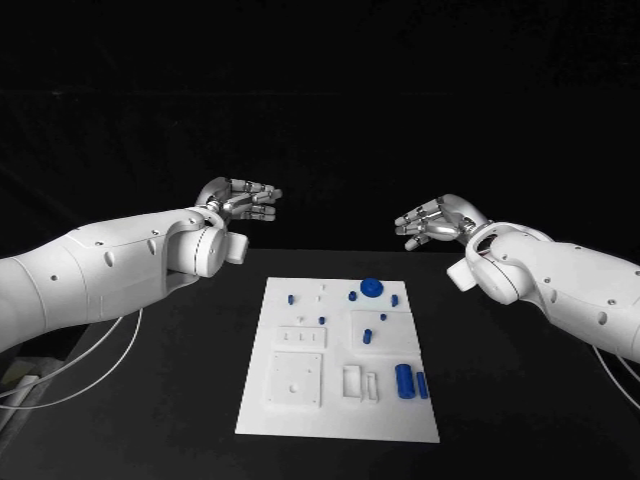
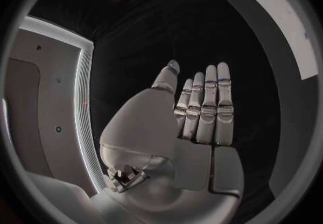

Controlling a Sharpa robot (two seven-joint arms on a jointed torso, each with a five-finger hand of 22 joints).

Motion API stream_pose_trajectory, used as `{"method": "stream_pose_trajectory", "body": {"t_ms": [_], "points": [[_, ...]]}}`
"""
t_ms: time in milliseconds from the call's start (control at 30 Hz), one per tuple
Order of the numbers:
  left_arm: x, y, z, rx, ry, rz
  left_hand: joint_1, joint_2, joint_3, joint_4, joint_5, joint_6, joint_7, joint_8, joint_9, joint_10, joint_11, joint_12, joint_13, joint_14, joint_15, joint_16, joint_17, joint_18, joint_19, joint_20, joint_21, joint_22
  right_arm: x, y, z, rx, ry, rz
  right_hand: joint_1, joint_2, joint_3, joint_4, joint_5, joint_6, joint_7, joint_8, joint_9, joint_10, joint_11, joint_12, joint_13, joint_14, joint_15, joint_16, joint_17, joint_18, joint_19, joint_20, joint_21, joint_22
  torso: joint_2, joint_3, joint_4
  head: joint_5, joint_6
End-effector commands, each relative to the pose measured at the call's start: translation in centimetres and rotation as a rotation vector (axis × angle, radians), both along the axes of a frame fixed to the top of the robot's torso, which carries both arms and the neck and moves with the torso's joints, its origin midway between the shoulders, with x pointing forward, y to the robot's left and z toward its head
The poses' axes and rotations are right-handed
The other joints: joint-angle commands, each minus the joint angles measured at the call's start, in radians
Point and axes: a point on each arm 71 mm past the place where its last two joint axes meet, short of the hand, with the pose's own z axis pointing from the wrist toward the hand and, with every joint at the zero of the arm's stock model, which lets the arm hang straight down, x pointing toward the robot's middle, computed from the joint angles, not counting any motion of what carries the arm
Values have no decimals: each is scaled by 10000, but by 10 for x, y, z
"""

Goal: Assemble the parts on the task board

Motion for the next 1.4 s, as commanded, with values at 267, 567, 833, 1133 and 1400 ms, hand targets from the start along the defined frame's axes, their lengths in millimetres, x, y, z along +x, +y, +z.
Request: {"method": "stream_pose_trajectory", "body": {"t_ms": [267,567,833,1133,1400], "points": [[-16,-14,21,214,-469,-1376,43,-10,623,-1086,-388,260,11,-72,-1,241,-52,-53,4,501,-221,-56,-23,-178,-507,-352,1309,1026,-4,30,5,-4409,-2617,1657,-124,-466,253,-112,58,343,-181,-40,-42,287,-224,13,-6,645,-474,3873,3174,102,1188,-809,2530,1853,560,-84,269,-25,289],[-36,-22,28,43,-518,-1959,-540,-3,933,-1606,-369,230,78,-61,0,293,-4,-44,7,371,-140,-67,-24,-101,-1240,-220,2070,1763,-4,52,3,-6342,-3597,2039,-276,-730,583,-89,-74,83,-182,-43,-43,-67,-142,11,-4,302,-366,6158,4791,347,1058,-680,4013,3521,1015,-123,568,-272,429],[-46,-33,34,-36,-583,-2411,-736,24,1013,-1792,-394,228,85,-62,1,245,18,-40,10,343,-124,-61,-17,-84,-1329,-197,2130,1867,-4,61,1,-7320,-4077,2048,-235,-851,760,-73,-205,62,-170,-39,-42,-121,-120,13,-5,223,-310,7070,4315,334,1119,-645,4296,4264,1248,-190,759,-492,465],[-53,-43,44,-55,-739,-2799,-801,28,1001,-1788,-396,218,88,-64,1,211,29,-42,10,336,-118,-62,-17,-90,-1334,-188,2118,1869,-3,67,-7,-7982,-4122,1834,-225,-988,482,23,-164,-173,-142,-44,-48,-479,-35,12,-7,113,-237,7517,3809,388,1262,-570,4000,4609,1513,-181,861,-622,575],[-57,-48,52,-18,-878,-3023,-818,25,997,-1791,-398,213,89,-63,1,195,33,-39,10,333,-116,-61,-16,-90,-1332,-183,2100,1860,-2,67,-17,-8356,-3853,1949,-91,-926,172,57,-269,-248,-122,-50,-51,-565,-15,7,-9,40,-213,7816,3447,407,1479,-543,3496,5017,1735,-169,958,-702,665]]}}
